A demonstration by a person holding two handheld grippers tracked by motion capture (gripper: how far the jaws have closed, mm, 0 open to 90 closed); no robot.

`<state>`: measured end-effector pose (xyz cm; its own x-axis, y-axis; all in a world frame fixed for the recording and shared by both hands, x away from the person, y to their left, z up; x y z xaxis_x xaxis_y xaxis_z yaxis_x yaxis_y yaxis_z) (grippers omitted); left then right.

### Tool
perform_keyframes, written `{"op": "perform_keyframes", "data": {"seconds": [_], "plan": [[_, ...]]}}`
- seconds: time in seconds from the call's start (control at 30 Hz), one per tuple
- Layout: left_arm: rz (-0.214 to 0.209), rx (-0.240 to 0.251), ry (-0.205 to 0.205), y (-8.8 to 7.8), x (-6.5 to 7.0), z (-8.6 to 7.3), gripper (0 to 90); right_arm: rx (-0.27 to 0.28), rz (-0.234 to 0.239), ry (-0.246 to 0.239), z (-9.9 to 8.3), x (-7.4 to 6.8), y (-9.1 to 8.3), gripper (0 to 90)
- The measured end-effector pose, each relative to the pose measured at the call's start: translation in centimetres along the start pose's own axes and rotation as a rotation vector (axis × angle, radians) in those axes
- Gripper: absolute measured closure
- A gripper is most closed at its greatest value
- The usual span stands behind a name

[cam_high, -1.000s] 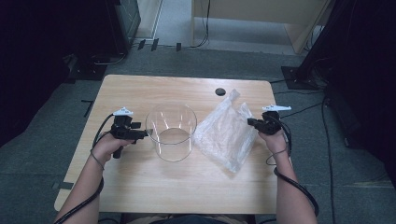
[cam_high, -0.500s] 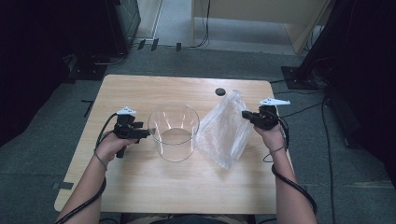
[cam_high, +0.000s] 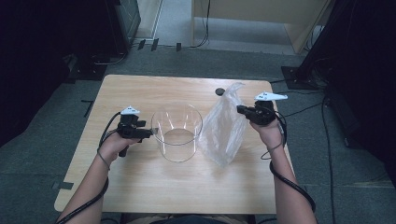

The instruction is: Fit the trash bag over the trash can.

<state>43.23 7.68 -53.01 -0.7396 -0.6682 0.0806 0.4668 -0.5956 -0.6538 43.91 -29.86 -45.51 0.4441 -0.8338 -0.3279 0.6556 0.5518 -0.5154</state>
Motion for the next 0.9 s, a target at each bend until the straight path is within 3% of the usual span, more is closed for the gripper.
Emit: {"op": "perform_keyframes", "data": {"seconds": [0.37,0.53,0.9], "plan": [[-0.006,0.014,0.019,0.2,0.7,0.7,25.0,0.007,0.039,-0.034,1.2,-2.2,-0.5,88.8],[-0.012,0.026,0.027,0.1,1.0,1.2,25.0,0.019,0.075,-0.066,2.1,-4.1,-0.7,88.9],[-0.028,0.065,0.048,-1.9,1.1,3.0,24.6,0.025,0.125,-0.081,2.8,-6.3,-0.9,88.8]]}}
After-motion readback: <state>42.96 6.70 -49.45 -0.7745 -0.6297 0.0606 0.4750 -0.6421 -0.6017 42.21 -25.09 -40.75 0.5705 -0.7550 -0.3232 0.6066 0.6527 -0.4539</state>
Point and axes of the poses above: each handheld gripper's, and its own axes: y roughly forward along the jaws, z roughly out of its top, x roughly to its right, the point moved 8 cm from there along y, roughly forward along the jaws, and after that the axes turned 13 degrees about y, right-handed, at the moved point
